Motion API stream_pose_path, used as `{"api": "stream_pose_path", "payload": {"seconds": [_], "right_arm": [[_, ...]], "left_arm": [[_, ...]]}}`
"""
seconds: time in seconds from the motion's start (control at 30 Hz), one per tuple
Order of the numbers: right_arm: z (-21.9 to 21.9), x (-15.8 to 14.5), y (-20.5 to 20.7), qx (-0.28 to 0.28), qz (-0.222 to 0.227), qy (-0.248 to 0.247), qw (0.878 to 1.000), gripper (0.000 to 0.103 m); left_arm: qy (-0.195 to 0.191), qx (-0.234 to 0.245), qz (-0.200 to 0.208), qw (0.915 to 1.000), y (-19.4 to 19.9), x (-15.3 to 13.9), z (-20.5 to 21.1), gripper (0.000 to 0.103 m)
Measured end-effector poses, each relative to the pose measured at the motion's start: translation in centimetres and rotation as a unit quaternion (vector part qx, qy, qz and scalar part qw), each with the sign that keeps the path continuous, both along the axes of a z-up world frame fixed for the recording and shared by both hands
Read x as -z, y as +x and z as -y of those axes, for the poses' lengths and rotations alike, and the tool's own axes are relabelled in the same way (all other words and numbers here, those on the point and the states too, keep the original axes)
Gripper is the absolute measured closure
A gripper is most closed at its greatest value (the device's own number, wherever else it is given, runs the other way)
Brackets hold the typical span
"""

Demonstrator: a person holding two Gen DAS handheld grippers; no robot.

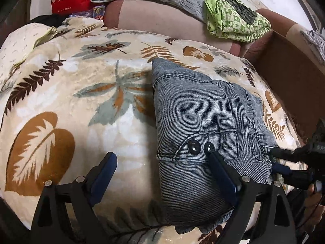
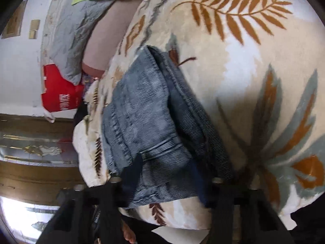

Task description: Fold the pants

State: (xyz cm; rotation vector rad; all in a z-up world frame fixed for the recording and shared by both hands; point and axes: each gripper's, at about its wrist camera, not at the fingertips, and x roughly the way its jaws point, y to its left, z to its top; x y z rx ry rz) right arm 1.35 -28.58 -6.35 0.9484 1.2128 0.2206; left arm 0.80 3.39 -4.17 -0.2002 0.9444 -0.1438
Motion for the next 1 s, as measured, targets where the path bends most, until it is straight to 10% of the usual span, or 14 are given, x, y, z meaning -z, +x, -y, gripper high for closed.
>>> {"api": "stream_pose_path", "payload": {"seconds": [0.1, 0.3, 0.47, 0.6, 0.77, 1.0], "right_arm": [[-0.2, -1.0, -0.2, -0.008, 0.018, -0.032, 0.999, 0.088], [-1.8, -6.0, -2.0, -0.03, 0.093, -0.12, 0.988, 0.09], [-1.6, -1.9, -2.6, -0.043, 0.052, -0.142, 0.987, 0.091], [-1.6, -1.6, -2.7, -0.048, 0.06, -0.143, 0.987, 0.087], [-1.2, -4.2, -2.5, -0.072, 0.052, -0.179, 0.98, 0.082], [-2.8, -11.1, 2.0, -0.079, 0.152, -0.185, 0.968, 0.065]], "left_arm": [[0.0, 0.003, 0.002, 1.0, 0.0, 0.1, 0.0, 0.01], [-0.003, -0.002, -0.001, 1.0, -0.3, -1.4, -0.3, 0.01], [0.018, 0.003, 0.06, 0.998, -1.1, -4.7, 1.2, 0.01], [0.114, 0.047, -0.007, 0.9923, -0.1, -0.3, 4.5, 0.009], [0.109, 0.049, 0.007, 0.9928, -0.3, -0.1, 4.2, 0.008], [0.095, 0.049, 0.01, 0.9942, -0.2, -0.1, 3.9, 0.008]]}}
